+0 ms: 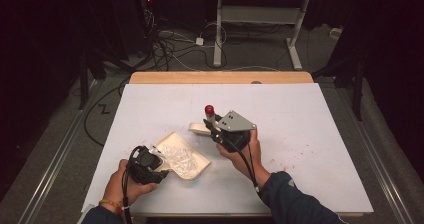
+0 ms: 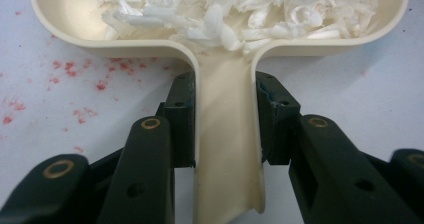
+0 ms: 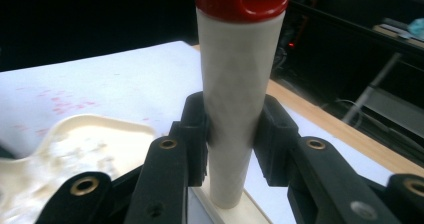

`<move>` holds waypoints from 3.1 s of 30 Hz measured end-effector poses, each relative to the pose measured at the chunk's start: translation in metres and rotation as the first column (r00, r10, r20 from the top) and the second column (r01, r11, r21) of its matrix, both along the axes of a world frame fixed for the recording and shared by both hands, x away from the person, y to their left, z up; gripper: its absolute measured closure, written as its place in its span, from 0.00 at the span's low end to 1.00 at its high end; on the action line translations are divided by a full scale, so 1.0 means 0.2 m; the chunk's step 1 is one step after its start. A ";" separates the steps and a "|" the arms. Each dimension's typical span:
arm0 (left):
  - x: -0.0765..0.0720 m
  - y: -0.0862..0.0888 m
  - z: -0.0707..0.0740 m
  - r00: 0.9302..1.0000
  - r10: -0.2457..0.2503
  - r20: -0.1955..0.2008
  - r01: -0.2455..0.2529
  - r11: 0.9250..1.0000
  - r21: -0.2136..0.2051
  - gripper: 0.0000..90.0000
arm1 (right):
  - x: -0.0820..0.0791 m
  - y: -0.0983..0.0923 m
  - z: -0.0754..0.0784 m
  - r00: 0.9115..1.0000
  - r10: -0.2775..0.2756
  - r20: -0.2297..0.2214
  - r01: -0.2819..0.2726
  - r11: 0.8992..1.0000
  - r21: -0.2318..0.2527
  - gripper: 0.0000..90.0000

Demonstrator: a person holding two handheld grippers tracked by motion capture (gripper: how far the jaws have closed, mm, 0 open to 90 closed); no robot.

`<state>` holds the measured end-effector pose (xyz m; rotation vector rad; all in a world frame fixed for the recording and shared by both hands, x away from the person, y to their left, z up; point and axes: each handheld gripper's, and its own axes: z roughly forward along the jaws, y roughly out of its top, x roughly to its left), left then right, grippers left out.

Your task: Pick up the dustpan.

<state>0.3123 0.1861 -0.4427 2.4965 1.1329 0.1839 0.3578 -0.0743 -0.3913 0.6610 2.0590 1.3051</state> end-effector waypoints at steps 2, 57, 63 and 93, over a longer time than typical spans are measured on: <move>0.00 0.00 0.00 1.000 0.006 -0.005 -0.006 1.000 -0.003 0.70 | -0.04 0.01 0.00 1.000 0.020 -0.003 -0.020 1.000 -0.005 0.78; 0.00 0.06 -0.03 0.999 0.038 -0.019 -0.038 0.999 -0.002 0.70 | 0.15 0.07 -0.03 0.952 0.300 0.060 -0.295 0.952 -0.080 0.78; -0.01 0.06 -0.03 0.999 0.036 -0.018 -0.036 0.999 0.006 0.70 | 0.00 0.01 0.02 0.929 0.368 0.035 -0.366 0.929 -0.047 0.78; -0.02 0.04 -0.01 1.000 0.020 -0.018 -0.020 0.999 0.032 0.70 | -0.27 -0.07 0.04 0.965 0.260 0.030 -0.259 0.965 -0.033 0.78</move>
